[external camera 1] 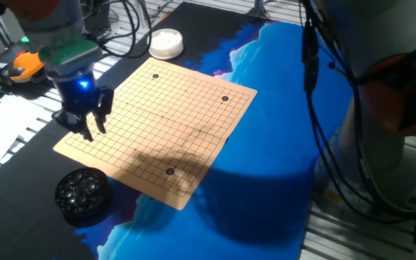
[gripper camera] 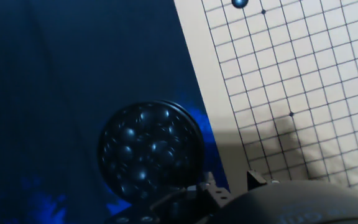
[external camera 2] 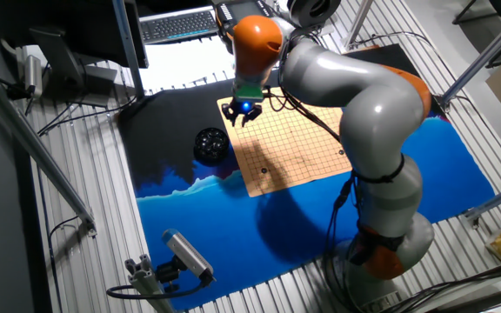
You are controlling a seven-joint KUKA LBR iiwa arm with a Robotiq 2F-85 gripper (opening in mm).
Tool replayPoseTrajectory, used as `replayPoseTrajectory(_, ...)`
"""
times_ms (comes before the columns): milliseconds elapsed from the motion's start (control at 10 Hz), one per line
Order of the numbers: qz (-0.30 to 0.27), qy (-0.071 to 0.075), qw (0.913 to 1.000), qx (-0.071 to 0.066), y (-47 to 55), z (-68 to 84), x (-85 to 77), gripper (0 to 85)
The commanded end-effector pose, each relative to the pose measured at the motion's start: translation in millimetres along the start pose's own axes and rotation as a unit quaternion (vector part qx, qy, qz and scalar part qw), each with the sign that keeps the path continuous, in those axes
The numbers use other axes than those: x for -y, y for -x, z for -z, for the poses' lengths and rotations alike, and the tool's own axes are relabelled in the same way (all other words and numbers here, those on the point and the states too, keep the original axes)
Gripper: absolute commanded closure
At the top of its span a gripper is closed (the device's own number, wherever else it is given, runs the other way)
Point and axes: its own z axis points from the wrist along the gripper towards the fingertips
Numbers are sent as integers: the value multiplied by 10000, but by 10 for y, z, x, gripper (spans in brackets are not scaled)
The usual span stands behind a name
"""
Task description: Play the first move as black on the 3-4 point in the upper right corner of the Go board
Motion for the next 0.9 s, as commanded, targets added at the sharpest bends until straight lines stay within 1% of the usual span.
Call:
replayPoseTrajectory(0, -45, -20, 10000, 42, 36, -33, -21, 510)
replayPoseTrajectory(100, -142, -6, 9999, 78, 75, -78, -52, 510)
replayPoseTrajectory(200, -230, -16, 9996, 142, 106, -149, -109, 510)
replayPoseTrajectory(400, -384, -81, 9988, 288, 104, -281, -236, 510)
replayPoseTrajectory(500, -449, -64, 9984, 340, 101, -349, -294, 510)
replayPoseTrajectory(600, -486, -80, 9981, 373, 109, -414, -329, 510)
replayPoseTrajectory(800, -535, -26, 9977, 419, 127, -491, -357, 510)
